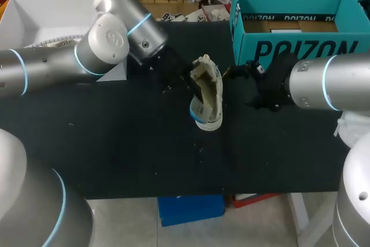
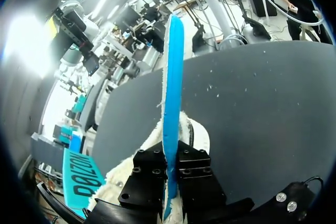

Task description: Take the shoe out of the shoebox, open the shoe tongue, remove and reinsert the insole, then place the shoe into the shoebox

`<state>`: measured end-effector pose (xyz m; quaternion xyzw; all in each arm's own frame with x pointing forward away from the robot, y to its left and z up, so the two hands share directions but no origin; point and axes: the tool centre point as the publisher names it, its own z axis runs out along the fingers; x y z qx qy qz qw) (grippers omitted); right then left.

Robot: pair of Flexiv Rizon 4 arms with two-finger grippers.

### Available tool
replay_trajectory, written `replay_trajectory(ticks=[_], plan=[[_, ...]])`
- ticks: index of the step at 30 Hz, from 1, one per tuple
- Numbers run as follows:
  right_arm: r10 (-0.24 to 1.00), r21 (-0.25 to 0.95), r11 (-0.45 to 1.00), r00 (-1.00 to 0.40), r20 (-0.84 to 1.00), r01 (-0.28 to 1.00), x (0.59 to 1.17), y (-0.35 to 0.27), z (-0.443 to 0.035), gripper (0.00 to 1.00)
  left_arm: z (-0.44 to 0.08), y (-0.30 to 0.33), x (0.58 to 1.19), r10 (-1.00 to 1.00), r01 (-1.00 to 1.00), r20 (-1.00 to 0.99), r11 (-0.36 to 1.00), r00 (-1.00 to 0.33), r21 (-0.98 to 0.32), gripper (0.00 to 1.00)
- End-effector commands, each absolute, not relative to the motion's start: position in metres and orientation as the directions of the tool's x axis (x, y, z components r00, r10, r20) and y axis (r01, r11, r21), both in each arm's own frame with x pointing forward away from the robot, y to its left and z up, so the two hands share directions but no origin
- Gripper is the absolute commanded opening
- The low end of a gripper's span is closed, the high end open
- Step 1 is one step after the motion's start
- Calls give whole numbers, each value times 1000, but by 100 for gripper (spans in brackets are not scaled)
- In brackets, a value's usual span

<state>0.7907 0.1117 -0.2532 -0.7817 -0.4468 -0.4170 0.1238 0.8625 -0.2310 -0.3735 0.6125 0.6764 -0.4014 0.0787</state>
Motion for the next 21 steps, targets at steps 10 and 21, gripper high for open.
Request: replay_trajectory(ticks=[10,21], plan=[[595,114,-508,252,763,854,791,107,-251,100,-363,-235,857,781,892,-577,-60,-237,-448,25],[595,114,-508,252,763,854,791,107,-251,100,-353,-225,827,830,891,-529,-94,-176,-444,24]])
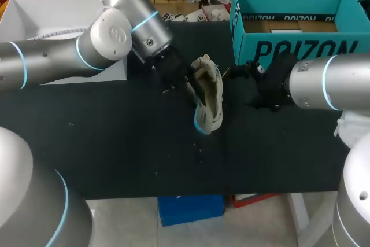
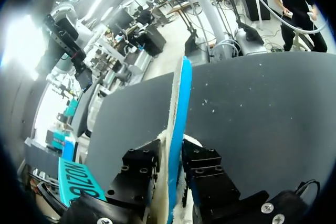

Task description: Take the shoe out of the shoebox, open the shoe tongue, remove and reinsert the insole, then place the shoe into the shoebox

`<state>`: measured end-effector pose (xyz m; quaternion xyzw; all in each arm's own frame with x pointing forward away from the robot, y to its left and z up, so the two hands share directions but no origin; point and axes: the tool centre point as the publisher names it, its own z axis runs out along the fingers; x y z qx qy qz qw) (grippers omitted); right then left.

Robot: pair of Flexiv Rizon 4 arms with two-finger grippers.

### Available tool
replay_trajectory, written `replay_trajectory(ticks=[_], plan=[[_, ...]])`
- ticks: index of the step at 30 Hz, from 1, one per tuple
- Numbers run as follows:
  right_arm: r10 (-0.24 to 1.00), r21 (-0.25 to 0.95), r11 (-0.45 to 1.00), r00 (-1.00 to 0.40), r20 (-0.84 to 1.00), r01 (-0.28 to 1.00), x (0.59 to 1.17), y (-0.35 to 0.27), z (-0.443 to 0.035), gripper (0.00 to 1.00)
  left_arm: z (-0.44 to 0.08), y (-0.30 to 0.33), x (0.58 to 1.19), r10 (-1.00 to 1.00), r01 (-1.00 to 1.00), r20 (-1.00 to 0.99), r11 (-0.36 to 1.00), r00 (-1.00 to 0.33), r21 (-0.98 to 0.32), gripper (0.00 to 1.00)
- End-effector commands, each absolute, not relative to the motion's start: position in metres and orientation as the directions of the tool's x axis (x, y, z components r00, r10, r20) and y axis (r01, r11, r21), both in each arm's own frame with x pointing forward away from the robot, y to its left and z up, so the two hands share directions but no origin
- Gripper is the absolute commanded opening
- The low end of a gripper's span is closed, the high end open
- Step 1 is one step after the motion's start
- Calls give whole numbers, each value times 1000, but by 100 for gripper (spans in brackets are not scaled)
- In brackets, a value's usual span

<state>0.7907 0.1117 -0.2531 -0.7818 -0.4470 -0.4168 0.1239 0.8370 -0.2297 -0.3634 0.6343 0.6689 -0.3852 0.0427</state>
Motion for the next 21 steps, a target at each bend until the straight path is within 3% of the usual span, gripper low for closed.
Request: replay_trajectory(ticks=[1,5,7,8,9,21], plan=[[595,114,-508,252,763,854,791,107,-251,100,-352,-225,824,835,891,-524,-99,-168,-443,23],[595,114,-508,252,763,854,791,107,-251,100,-350,-223,816,847,889,-510,-109,-151,-444,21],[595,114,-508,252,763,854,791,107,-251,100,-350,-222,812,852,887,-504,-117,-141,-446,7],[595,114,-508,252,763,854,791,107,-251,100,-351,-222,812,852,887,-504,-117,-141,-447,7],[595,114,-508,252,763,854,791,107,-251,100,-351,-222,811,853,886,-503,-119,-139,-448,0],[595,114,-508,252,763,854,791,107,-251,100,-345,-227,810,776,909,-617,-156,-129,-386,0]])
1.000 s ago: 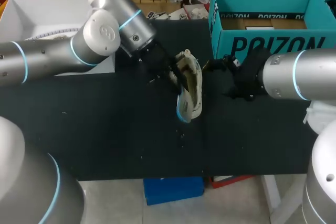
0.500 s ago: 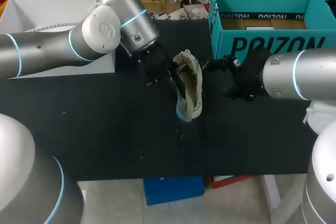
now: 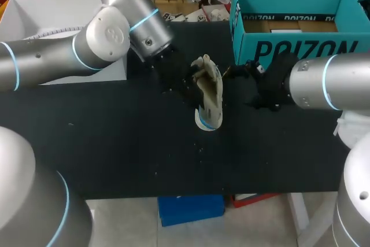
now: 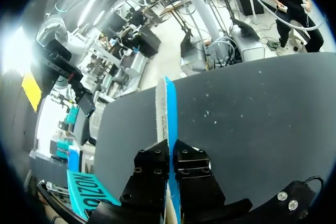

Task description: Take the shoe out of the shoebox, open the shoe tongue, remove and reinsert the insole, then place the shoe into the shoebox

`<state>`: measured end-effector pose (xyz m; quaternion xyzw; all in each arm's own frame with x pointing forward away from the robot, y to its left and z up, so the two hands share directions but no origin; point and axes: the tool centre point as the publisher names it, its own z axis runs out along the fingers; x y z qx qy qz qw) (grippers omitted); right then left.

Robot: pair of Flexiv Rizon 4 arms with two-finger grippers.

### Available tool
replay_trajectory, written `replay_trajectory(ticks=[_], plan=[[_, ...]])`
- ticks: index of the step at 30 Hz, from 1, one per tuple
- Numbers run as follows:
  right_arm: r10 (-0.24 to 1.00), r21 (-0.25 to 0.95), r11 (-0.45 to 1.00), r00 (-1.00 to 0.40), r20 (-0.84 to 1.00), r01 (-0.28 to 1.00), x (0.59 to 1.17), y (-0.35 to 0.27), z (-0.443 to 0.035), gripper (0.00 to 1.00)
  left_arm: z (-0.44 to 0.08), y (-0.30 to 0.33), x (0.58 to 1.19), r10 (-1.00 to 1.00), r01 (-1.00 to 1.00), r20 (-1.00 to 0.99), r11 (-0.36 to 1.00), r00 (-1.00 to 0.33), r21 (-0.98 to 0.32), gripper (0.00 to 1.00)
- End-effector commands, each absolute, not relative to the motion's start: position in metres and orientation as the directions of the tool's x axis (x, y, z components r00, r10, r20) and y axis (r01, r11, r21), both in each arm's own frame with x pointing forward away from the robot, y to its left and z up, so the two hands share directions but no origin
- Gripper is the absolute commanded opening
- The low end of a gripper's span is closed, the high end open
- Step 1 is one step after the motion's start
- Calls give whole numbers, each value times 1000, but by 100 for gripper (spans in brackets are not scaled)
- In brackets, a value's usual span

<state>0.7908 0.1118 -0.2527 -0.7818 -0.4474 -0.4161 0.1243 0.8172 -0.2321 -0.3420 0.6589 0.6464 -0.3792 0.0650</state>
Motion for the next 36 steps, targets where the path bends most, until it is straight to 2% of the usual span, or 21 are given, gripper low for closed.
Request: replay_trajectory(ticks=[1,17,36], plan=[[595,114,-508,252,763,854,791,107,-251,100,-347,-228,810,773,907,-619,-155,-134,-390,0],[595,114,-508,252,763,854,791,107,-251,100,-356,-243,840,733,915,-660,-137,-164,-380,0],[595,114,-508,252,763,854,791,107,-251,100,-372,-241,878,742,921,-627,-35,-236,-388,0]])
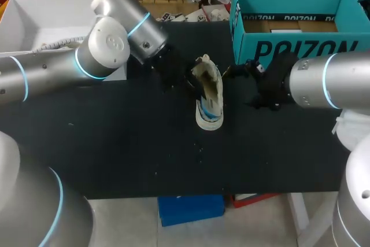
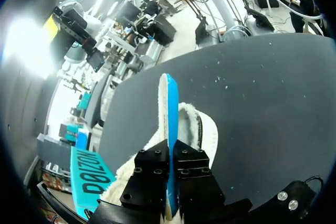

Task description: Take the shoe out of the shoebox, open the shoe tongue, remove and reinsert the insole, then place the shoe into the shoebox

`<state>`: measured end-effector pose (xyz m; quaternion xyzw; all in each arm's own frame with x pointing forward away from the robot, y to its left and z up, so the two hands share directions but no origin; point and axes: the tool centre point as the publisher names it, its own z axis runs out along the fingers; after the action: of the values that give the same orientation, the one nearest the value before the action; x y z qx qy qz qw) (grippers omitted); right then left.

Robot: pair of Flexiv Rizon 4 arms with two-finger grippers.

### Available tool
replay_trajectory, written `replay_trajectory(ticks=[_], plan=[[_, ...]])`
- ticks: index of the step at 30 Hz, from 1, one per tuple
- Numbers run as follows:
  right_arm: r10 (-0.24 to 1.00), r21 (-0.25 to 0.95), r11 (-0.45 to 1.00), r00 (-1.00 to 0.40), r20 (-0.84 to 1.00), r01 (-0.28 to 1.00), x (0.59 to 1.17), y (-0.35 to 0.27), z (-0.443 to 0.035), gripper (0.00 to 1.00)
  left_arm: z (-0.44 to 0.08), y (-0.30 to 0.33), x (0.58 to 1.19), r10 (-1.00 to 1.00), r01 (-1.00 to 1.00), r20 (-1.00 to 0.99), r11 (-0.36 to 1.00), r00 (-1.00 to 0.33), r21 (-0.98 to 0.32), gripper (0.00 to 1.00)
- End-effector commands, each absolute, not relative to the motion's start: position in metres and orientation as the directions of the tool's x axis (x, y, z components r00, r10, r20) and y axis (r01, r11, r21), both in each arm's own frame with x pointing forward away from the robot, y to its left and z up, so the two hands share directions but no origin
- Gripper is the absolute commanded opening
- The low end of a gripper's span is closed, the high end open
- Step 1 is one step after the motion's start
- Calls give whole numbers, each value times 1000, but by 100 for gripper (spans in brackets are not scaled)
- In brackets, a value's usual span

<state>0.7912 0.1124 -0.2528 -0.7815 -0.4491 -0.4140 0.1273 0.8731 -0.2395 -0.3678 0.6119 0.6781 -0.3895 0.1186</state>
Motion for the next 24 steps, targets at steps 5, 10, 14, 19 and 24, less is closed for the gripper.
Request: replay_trajectory(ticks=[5,10,14,19,24], plan=[[595,114,-508,252,763,854,791,107,-251,100,-365,-240,871,744,919,-627,-43,-232,-391,43],[595,114,-508,252,763,854,791,107,-251,100,-353,-239,855,750,923,-630,-73,-199,-378,50],[595,114,-508,252,763,854,791,107,-251,100,-348,-238,842,752,922,-634,-95,-181,-375,46],[595,114,-508,252,763,854,791,107,-251,100,-349,-239,831,770,916,-617,-114,-163,-385,40],[595,114,-508,252,763,854,791,107,-251,100,-355,-239,825,787,914,-598,-121,-150,-388,20]])
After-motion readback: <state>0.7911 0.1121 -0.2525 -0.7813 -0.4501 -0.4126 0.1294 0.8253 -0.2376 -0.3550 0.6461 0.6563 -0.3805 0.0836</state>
